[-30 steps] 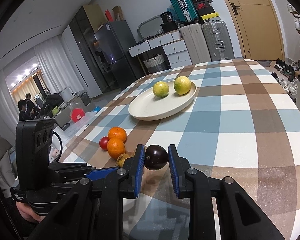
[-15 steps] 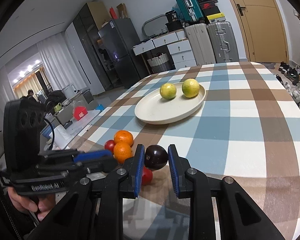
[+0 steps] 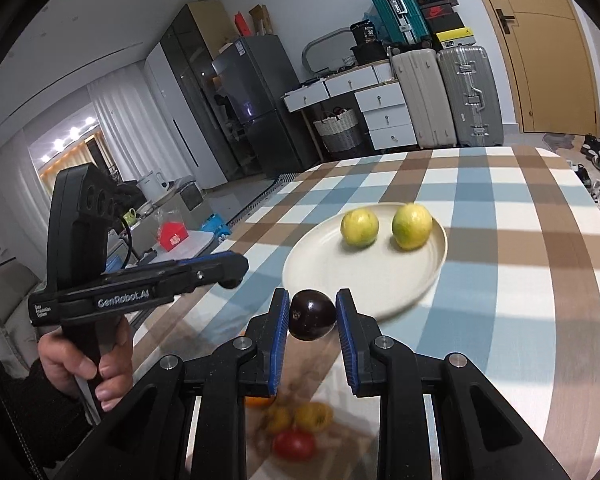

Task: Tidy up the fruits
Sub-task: 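Carry both dark plums onto the plate beside the citrus and release them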

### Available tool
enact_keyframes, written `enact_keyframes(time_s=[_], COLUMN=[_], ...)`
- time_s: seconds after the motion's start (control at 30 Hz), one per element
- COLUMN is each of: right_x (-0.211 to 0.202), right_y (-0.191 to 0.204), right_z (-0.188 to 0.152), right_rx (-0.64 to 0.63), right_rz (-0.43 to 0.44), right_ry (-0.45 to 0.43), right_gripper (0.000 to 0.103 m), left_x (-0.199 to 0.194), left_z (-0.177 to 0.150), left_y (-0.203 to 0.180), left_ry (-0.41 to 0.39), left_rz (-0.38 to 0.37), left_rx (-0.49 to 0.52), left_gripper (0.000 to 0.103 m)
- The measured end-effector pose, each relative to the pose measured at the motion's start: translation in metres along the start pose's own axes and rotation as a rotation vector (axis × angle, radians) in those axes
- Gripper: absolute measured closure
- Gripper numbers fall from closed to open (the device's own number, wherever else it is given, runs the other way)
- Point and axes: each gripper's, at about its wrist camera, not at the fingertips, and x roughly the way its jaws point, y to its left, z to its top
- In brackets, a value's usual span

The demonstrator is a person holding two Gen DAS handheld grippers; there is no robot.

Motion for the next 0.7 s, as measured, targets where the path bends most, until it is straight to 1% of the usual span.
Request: enact_keyframes(time_s=[0.17,0.33,0.4,0.47,0.53,0.7], right_x=[0.03,0.063,0.073,0.084,0.095,0.118], right_y=[-0.014,-0.026,-0.029,-0.03,-0.032,-0.033], right_z=[0.025,0.042,0.045,0.047,0.047,0.049], right_rx=[0.026,0.028,0.017,0.005,0.001,-0.023], right_rz=[-0.008,-0.043,-0.054,-0.077,-0.083,-0.138], right_ry=[0.027,0.066,0.076,0.1,0.12,0.153], right_gripper=[0.079,0.079,0.079,0.079,0.079,0.079], left_x=[0.038,0.08,0.095,0.109,0.121,0.138], left_z=[0.029,0.048,0.05,0.053,0.058,0.064], left_y=[0.016,0.033,0.037,0.045,0.053,0.066], left_ry=[0.018,0.055,0.067,0.082,0.095,0.103], left_rz=[0.023,0.014,0.017,0.01,-0.002,-0.013], left_rx=[0.009,-0.01,-0.011,-0.031,-0.058,-0.084], left_gripper=[0.082,0.082,0.082,0.082,0.081,0.081])
